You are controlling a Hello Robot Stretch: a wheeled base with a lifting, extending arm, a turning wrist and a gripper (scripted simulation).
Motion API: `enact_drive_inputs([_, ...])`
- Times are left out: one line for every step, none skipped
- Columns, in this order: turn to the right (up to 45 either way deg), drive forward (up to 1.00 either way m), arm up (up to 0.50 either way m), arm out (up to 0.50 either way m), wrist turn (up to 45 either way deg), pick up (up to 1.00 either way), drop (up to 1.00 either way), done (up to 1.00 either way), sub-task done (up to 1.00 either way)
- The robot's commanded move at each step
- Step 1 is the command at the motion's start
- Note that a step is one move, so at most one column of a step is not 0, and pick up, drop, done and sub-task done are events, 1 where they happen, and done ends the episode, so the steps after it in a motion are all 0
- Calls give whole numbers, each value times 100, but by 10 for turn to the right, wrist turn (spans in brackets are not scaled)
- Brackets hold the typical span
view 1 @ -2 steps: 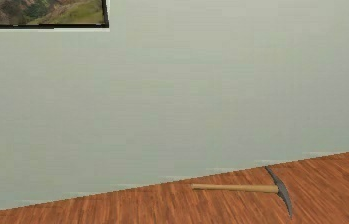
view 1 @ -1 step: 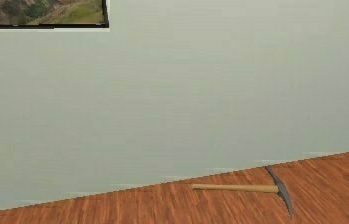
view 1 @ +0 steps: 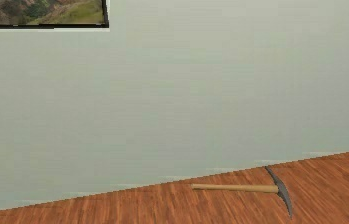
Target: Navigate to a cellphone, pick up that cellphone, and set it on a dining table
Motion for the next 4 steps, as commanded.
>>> enact_drive_inputs([0, 0, 0, 0, 450, 0, 0, 0, 0])
enact_drive_inputs([0, 0, 0, 0, 450, 0, 0, 0, 0])
enact_drive_inputs([0, 0, 0, 0, 210, 0, 0, 0, 0])
enact_drive_inputs([0, 0, -30, 0, 0, 0, 0, 0, 0])
